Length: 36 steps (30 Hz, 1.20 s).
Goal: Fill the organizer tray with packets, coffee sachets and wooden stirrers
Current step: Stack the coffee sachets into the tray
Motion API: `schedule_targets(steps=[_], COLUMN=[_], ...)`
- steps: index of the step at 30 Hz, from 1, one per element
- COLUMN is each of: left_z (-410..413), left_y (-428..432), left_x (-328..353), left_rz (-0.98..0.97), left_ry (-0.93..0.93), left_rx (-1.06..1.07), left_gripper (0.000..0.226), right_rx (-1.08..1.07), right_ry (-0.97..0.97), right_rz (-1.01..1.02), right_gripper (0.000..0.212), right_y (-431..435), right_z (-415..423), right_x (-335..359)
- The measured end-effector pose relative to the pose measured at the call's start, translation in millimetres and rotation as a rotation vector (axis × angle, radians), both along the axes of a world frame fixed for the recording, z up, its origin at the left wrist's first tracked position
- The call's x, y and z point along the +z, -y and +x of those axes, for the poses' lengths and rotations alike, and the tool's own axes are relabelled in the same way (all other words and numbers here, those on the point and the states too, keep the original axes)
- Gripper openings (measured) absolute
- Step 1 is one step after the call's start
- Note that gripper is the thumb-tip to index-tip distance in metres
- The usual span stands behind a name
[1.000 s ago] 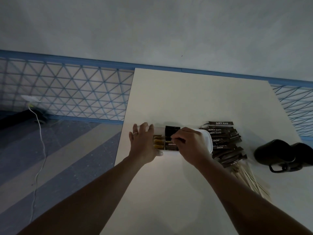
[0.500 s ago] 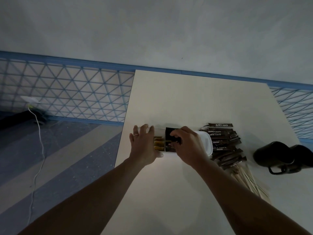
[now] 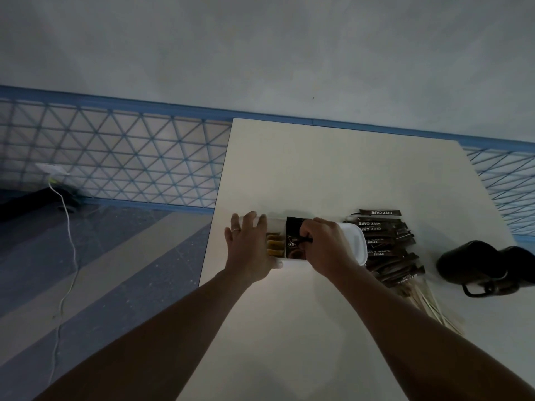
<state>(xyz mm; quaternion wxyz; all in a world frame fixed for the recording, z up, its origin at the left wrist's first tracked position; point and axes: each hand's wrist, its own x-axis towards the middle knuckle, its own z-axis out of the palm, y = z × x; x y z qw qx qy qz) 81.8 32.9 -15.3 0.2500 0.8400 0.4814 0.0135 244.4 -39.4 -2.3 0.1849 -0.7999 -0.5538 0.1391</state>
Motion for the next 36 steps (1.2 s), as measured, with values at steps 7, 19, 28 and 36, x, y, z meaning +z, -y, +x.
schedule_targets(steps=[7, 19, 28, 36], left_z=[0.0, 0.1, 0.2, -0.1], left_y=[0.3, 0.7, 0.0, 0.4], left_x=[-1.3, 0.0, -0.1, 0.5], left_rz=[0.009, 0.000, 0.008, -0.004], left_ry=[0.010, 0.015, 0.007, 0.022], left_rx=[0.004, 0.013, 0.003, 0.010], left_gripper=[0.108, 0.111, 0.111, 0.110], right_rx=[0.053, 0.125, 0.111, 0.078], right_ry=[0.078, 0.327, 0.309, 0.324], right_rz=[0.004, -0.218, -0.271, -0.289], right_gripper=[0.048, 0.082, 0.076, 0.066], right_y=[-2.1, -11.7, -14.6, -19.7], right_z=[6.1, -0.9, -4.3, -8.0], right_x=[-1.6, 3.5, 5.8, 6.6])
